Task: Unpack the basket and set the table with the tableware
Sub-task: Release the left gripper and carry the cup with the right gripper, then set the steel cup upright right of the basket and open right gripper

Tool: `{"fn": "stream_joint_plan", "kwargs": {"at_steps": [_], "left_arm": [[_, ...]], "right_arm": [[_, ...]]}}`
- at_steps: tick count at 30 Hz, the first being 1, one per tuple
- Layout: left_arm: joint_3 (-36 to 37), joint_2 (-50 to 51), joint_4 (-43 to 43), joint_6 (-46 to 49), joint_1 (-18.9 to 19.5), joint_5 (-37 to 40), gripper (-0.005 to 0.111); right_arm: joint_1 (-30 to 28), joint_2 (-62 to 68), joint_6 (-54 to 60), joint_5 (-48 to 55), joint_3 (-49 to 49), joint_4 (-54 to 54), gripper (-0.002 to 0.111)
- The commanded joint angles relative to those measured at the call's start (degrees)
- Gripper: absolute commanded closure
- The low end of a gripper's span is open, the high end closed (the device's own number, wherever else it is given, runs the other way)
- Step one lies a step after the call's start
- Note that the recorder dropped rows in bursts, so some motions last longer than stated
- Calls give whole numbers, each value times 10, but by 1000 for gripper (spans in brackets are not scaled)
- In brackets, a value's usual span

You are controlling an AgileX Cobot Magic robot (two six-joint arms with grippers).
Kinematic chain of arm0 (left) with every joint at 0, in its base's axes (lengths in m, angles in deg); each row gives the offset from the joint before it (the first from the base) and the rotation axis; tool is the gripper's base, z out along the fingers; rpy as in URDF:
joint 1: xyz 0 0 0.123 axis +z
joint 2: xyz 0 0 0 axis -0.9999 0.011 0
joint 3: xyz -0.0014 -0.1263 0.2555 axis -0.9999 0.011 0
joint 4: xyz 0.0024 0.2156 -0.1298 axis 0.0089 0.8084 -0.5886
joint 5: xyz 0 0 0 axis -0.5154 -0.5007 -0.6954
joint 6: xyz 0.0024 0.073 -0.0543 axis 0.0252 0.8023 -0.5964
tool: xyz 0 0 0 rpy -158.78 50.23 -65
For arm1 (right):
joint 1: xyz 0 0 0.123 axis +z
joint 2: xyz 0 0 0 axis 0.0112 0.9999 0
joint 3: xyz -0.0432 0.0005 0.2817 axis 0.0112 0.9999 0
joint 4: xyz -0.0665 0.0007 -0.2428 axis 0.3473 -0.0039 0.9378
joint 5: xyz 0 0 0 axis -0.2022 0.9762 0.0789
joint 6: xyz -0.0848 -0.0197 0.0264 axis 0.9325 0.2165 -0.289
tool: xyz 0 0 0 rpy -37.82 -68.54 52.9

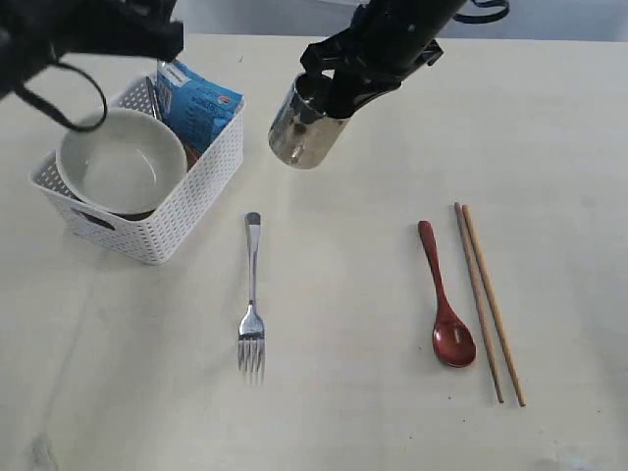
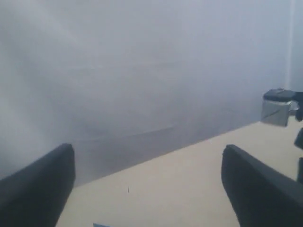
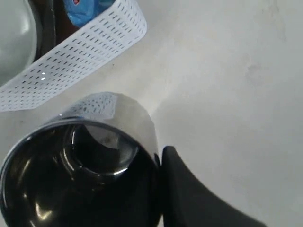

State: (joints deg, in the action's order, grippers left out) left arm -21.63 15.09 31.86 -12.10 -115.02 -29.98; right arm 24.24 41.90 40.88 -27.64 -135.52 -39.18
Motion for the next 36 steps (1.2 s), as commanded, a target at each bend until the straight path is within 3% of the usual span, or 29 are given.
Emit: {"fn": "stream_joint_plan", "kwargs": {"at_steps": [1, 4, 10, 22, 36], "left_arm": [[-134, -10, -13, 78, 51, 250, 28], [-167, -10, -12, 101, 73, 311, 28], [-159, -9, -12, 113, 84, 344, 28], [-159, -9, -12, 114, 84, 333, 28], [-159, -9, -12, 113, 84, 336, 28]], "right_arm": [[12, 34, -10, -5, -23, 9, 109], [19, 66, -20, -6, -54, 12, 109], [36, 117, -70, 26, -126, 68, 109], [102, 140, -114, 16, -151, 155, 109], [103, 159, -158, 2, -170, 190, 109]]}}
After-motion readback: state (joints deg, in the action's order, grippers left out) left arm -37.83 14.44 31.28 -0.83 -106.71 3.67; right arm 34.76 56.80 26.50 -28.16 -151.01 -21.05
